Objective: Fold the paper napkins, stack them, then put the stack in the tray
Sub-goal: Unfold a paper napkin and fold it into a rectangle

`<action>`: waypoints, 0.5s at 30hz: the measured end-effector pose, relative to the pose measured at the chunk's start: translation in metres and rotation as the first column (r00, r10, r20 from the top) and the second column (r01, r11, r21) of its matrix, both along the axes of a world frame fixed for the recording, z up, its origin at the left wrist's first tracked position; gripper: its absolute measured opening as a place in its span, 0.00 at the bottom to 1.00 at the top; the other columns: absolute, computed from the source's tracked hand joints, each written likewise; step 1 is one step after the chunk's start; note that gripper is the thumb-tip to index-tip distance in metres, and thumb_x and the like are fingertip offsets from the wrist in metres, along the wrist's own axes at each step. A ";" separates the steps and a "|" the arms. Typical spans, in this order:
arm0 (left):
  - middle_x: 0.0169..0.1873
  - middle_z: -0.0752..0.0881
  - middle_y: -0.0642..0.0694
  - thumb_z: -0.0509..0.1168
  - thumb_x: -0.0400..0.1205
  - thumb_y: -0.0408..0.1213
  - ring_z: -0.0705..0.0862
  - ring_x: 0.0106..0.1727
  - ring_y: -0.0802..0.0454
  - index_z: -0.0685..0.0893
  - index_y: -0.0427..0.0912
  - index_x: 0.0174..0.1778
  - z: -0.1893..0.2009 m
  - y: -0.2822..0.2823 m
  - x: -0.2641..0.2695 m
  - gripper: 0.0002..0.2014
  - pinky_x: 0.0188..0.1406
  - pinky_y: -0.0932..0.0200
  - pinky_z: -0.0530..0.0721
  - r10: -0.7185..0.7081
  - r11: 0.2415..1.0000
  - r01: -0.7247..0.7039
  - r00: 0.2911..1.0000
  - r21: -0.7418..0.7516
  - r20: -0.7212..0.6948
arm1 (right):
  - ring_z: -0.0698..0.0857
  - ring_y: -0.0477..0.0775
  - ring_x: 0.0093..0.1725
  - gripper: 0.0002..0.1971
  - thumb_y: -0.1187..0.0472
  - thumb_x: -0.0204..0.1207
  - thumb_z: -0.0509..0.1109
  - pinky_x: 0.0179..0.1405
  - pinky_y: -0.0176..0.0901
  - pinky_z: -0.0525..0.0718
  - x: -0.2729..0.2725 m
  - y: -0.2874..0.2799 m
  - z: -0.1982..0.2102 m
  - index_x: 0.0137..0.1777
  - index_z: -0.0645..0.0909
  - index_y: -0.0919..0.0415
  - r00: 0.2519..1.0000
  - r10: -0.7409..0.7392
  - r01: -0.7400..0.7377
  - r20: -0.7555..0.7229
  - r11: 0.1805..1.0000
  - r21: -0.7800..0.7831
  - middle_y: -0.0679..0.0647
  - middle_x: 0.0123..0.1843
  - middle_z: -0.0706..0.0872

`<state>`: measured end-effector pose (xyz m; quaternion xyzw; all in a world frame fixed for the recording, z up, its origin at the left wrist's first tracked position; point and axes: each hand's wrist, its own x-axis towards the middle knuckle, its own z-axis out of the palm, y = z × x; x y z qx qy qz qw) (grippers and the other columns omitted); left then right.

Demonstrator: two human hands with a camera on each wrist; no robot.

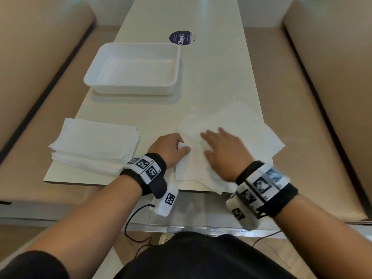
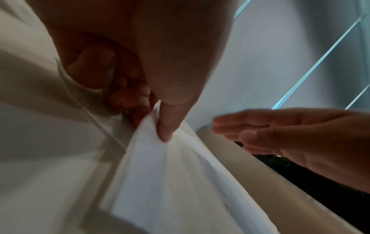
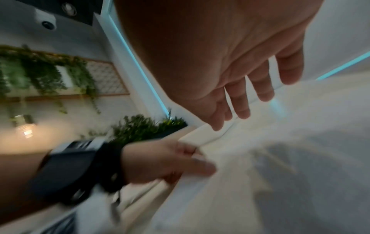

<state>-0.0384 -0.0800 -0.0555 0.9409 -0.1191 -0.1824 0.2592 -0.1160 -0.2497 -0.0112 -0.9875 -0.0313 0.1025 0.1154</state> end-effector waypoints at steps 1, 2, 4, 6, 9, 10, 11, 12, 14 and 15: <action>0.33 0.78 0.54 0.67 0.80 0.52 0.77 0.35 0.55 0.78 0.50 0.47 0.000 -0.001 -0.001 0.10 0.37 0.57 0.74 -0.001 1.000 0.001 1.000 0.003 0.017 | 0.48 0.59 0.85 0.29 0.53 0.86 0.51 0.81 0.56 0.52 -0.003 0.014 -0.009 0.85 0.48 0.53 0.997 0.058 -0.060 -0.057 0.998 -0.028 0.52 0.86 0.51; 0.33 0.79 0.54 0.66 0.80 0.51 0.77 0.35 0.55 0.78 0.50 0.46 0.000 -0.001 -0.002 0.10 0.37 0.56 0.75 -0.004 1.000 0.004 1.000 0.010 0.031 | 0.41 0.59 0.85 0.30 0.52 0.86 0.49 0.82 0.57 0.45 -0.005 0.023 -0.019 0.85 0.42 0.53 0.989 0.085 -0.090 -0.121 0.995 -0.036 0.51 0.87 0.44; 0.33 0.79 0.53 0.65 0.80 0.51 0.77 0.34 0.54 0.78 0.49 0.46 -0.001 -0.001 -0.002 0.10 0.36 0.56 0.77 -0.006 1.000 0.006 0.999 0.010 0.049 | 0.34 0.58 0.84 0.32 0.50 0.87 0.46 0.81 0.57 0.36 -0.010 0.030 -0.037 0.84 0.34 0.53 0.975 0.087 -0.092 -0.205 0.996 -0.016 0.50 0.86 0.35; 0.32 0.78 0.54 0.66 0.80 0.53 0.76 0.34 0.55 0.77 0.49 0.47 -0.002 0.000 -0.003 0.11 0.35 0.56 0.74 -0.009 1.000 0.009 0.998 -0.003 0.057 | 0.30 0.55 0.83 0.32 0.46 0.86 0.43 0.82 0.57 0.34 -0.014 0.027 -0.049 0.83 0.31 0.52 0.973 0.073 -0.074 -0.217 0.997 0.004 0.48 0.85 0.32; 0.33 0.77 0.56 0.67 0.79 0.54 0.76 0.36 0.55 0.77 0.51 0.48 -0.006 0.002 -0.003 0.12 0.36 0.57 0.72 0.008 1.000 -0.008 0.998 -0.004 0.056 | 0.27 0.53 0.82 0.35 0.38 0.84 0.41 0.82 0.57 0.33 -0.018 0.013 -0.055 0.83 0.31 0.50 0.975 0.047 -0.047 -0.216 0.999 0.003 0.46 0.84 0.29; 0.33 0.77 0.56 0.68 0.79 0.54 0.76 0.36 0.55 0.77 0.51 0.48 -0.006 0.002 -0.002 0.12 0.36 0.57 0.72 0.017 1.000 -0.017 0.999 -0.009 0.050 | 0.27 0.53 0.82 0.36 0.37 0.83 0.41 0.82 0.57 0.33 -0.019 0.007 -0.055 0.83 0.31 0.50 0.975 0.020 -0.022 -0.222 1.000 -0.003 0.45 0.84 0.28; 0.34 0.77 0.56 0.68 0.79 0.54 0.77 0.37 0.54 0.77 0.51 0.48 -0.006 0.002 -0.002 0.12 0.37 0.57 0.72 0.023 1.000 -0.023 0.999 -0.016 0.043 | 0.28 0.53 0.82 0.37 0.35 0.82 0.41 0.81 0.58 0.33 -0.021 0.000 -0.054 0.83 0.30 0.50 0.973 -0.015 0.013 -0.228 1.000 -0.010 0.45 0.83 0.28; 0.34 0.77 0.55 0.68 0.79 0.54 0.77 0.37 0.54 0.78 0.50 0.48 -0.006 0.002 -0.001 0.13 0.37 0.57 0.72 0.025 0.999 -0.025 0.999 -0.020 0.036 | 0.28 0.52 0.82 0.38 0.34 0.82 0.40 0.81 0.58 0.33 -0.023 -0.007 -0.053 0.83 0.30 0.50 0.970 -0.057 0.053 -0.237 0.998 -0.020 0.46 0.83 0.28; 0.33 0.77 0.55 0.69 0.78 0.55 0.77 0.37 0.54 0.78 0.50 0.48 -0.005 0.003 -0.001 0.13 0.37 0.57 0.72 0.022 1.000 -0.021 0.999 -0.023 0.030 | 0.28 0.52 0.82 0.39 0.32 0.80 0.39 0.81 0.58 0.32 -0.027 -0.021 -0.051 0.83 0.29 0.51 0.956 -0.142 0.136 -0.255 0.990 -0.041 0.46 0.83 0.27; 0.33 0.77 0.55 0.69 0.78 0.55 0.76 0.37 0.54 0.78 0.50 0.48 -0.005 0.003 0.000 0.13 0.36 0.57 0.72 0.022 0.999 -0.021 0.999 -0.025 0.028 | 0.28 0.52 0.82 0.39 0.32 0.80 0.39 0.81 0.58 0.32 -0.029 -0.027 -0.050 0.83 0.29 0.51 0.948 -0.181 0.175 -0.260 0.983 -0.047 0.46 0.83 0.26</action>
